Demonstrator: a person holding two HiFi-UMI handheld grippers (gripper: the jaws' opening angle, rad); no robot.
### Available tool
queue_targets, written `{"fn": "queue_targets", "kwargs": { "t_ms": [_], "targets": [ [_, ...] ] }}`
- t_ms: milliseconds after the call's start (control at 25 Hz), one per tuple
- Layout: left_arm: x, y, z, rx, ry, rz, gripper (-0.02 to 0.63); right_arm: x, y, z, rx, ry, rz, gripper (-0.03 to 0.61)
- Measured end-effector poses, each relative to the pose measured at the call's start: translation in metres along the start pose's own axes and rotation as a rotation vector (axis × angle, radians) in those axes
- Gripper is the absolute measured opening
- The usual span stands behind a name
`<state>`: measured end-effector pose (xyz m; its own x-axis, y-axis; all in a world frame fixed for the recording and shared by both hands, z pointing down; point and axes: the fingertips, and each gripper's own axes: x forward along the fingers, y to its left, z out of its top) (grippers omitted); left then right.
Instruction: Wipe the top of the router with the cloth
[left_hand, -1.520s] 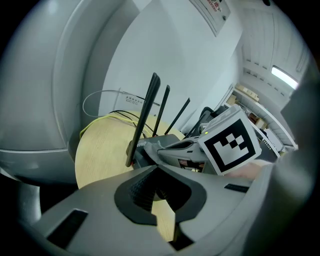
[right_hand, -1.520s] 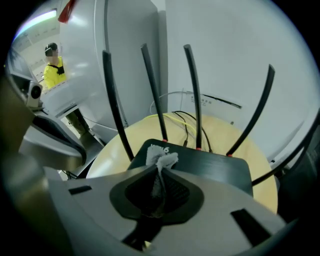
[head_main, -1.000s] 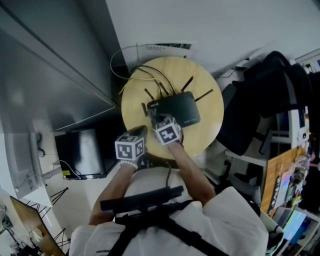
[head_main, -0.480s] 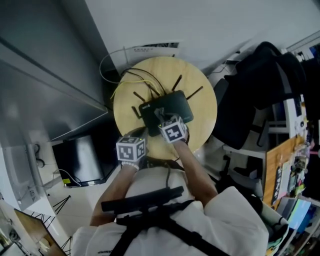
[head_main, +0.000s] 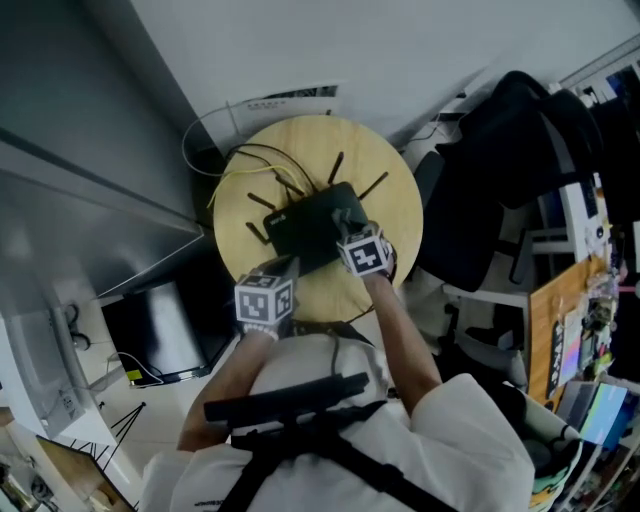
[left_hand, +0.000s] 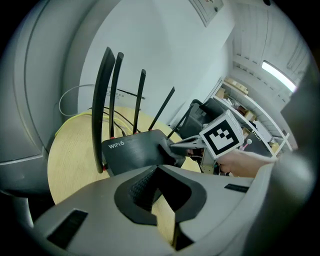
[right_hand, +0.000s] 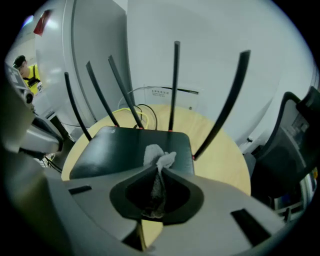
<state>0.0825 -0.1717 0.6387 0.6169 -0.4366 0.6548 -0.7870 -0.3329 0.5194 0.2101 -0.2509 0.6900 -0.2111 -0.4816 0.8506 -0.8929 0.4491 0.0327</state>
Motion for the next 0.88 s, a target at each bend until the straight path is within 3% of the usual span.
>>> {"fn": "queue_targets", "kwargs": {
  "t_ms": [600, 880],
  "targets": [
    [0.004, -0.002, 0.009, 0.012, 0.005, -0.022, -0.009, -0.017, -0.069, -0.015, 0.048, 0.013, -0.138, 0.038],
    [0.003, -0.005, 0.004, 0.017, 0.009, -0.019, -0.009, -0.017, -0.058, -0.037, 0.087, 0.031, -0.104, 0.038]
  ]
}}
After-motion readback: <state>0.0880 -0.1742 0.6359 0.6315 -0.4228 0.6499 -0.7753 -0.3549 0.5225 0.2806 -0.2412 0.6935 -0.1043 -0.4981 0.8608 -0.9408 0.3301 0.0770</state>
